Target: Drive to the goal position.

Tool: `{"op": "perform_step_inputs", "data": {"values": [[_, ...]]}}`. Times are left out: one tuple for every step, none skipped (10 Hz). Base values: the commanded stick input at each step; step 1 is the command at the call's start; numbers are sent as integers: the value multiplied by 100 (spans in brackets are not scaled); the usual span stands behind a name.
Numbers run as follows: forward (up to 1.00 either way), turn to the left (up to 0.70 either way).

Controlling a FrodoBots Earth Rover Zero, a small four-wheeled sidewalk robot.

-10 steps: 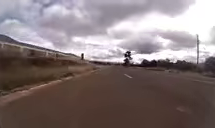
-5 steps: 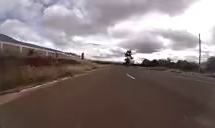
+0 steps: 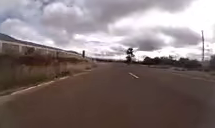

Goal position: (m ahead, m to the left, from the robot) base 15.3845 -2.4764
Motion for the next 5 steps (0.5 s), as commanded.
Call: {"op": "perform_step_inputs", "data": {"values": [[70,1],[70,1],[70,1],[70,1],[70,1]]}}
